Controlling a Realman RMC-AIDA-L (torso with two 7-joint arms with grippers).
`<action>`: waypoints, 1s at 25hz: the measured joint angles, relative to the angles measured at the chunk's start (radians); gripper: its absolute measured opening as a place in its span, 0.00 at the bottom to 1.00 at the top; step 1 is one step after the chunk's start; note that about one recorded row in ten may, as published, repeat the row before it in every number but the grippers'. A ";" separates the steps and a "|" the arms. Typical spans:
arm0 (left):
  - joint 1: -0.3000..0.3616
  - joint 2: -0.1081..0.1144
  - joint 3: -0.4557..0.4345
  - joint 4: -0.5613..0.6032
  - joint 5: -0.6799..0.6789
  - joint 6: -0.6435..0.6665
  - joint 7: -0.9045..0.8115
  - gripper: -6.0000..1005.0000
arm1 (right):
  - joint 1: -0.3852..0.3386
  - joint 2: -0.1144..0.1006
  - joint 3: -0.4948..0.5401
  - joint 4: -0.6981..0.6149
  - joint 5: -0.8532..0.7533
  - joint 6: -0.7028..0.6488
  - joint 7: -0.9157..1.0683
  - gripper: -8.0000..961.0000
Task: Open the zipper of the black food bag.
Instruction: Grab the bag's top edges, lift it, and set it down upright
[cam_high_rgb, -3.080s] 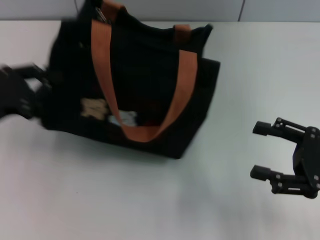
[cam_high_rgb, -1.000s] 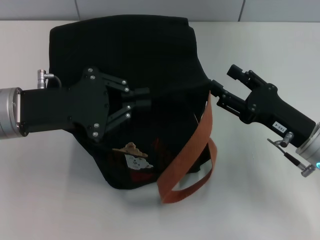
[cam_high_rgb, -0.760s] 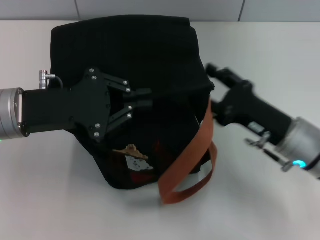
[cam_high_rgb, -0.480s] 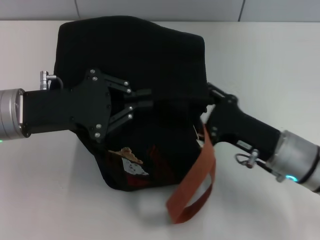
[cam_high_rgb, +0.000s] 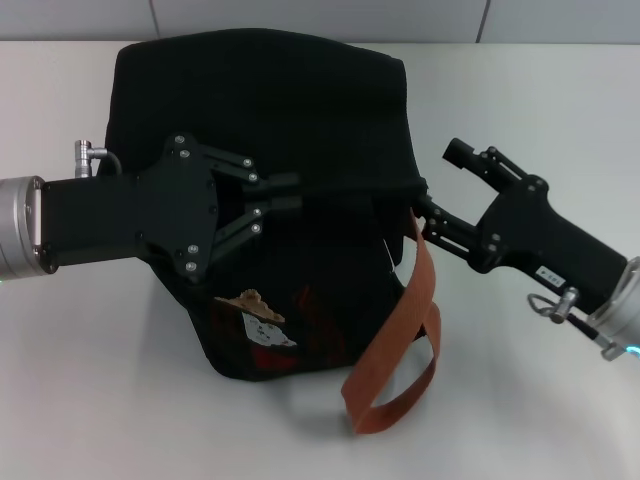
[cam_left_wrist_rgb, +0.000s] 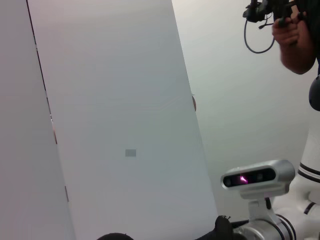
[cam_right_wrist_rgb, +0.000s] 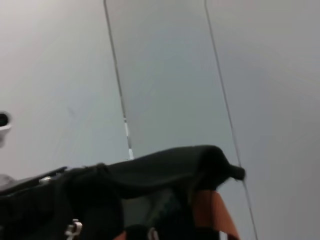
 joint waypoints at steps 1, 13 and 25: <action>0.000 0.000 0.000 0.000 0.000 0.000 0.000 0.10 | 0.000 0.000 -0.005 -0.023 -0.010 -0.022 0.000 0.87; -0.006 -0.001 0.000 -0.034 -0.003 0.001 0.000 0.10 | 0.006 0.006 -0.012 0.024 -0.058 -0.015 -0.458 0.88; -0.010 -0.003 0.005 -0.062 -0.004 0.001 0.000 0.10 | 0.021 0.008 0.057 0.157 -0.054 0.053 -0.683 0.88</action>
